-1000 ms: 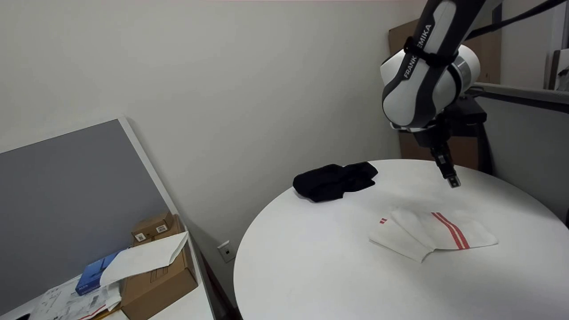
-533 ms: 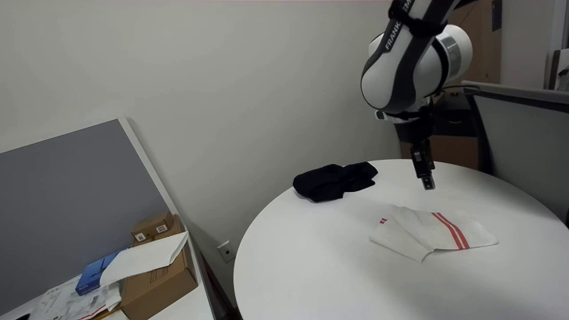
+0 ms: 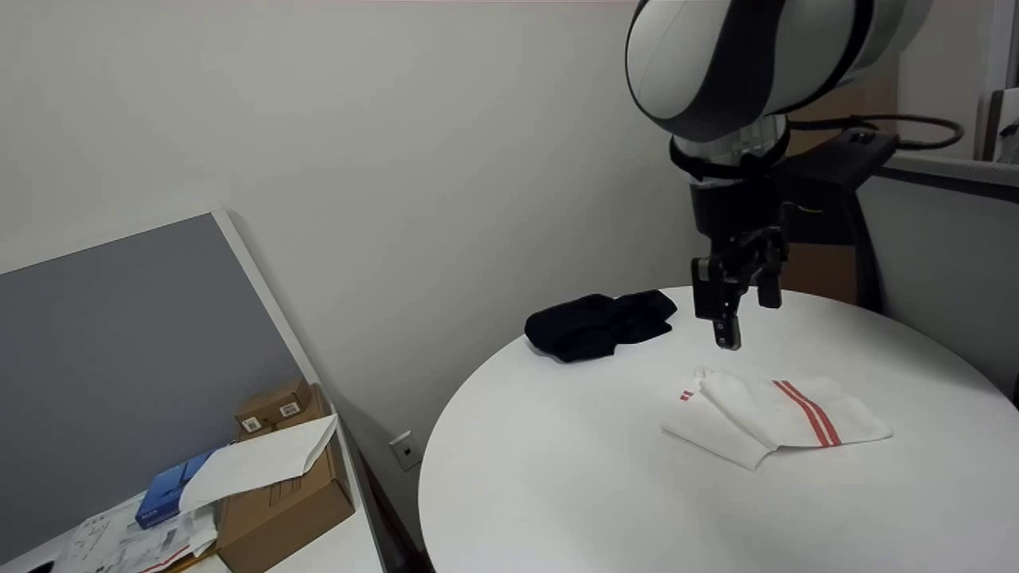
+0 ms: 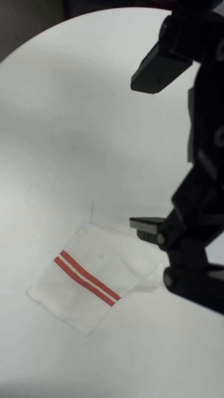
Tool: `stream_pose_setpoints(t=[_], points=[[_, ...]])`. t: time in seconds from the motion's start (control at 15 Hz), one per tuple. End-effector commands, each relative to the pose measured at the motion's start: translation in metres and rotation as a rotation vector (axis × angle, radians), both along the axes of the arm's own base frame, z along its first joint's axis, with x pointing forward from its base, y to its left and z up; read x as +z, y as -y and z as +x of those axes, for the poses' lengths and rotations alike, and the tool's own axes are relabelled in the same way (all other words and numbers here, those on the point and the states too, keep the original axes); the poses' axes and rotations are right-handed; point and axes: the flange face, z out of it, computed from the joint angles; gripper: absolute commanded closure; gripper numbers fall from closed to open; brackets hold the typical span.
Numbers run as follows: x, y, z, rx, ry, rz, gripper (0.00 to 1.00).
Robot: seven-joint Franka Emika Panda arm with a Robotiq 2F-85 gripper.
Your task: Fold the white towel
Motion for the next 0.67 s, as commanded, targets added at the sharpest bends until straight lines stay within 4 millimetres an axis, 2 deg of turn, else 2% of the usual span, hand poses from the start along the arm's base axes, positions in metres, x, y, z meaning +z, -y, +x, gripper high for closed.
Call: stream_pose_setpoints(t=[0.0,0.07,0.2,0.6], points=[[0.021,-0.017,-0.063,-0.171,0.096,-0.010,0.00],[0.010,-0.013,-0.029,-0.091,0.035,-0.009,0.00],[0.016,-0.018,-0.040,-0.094,0.053,-0.012,0.00],[0.007,-0.014,-0.034,-0.102,0.029,-0.009,0.00]])
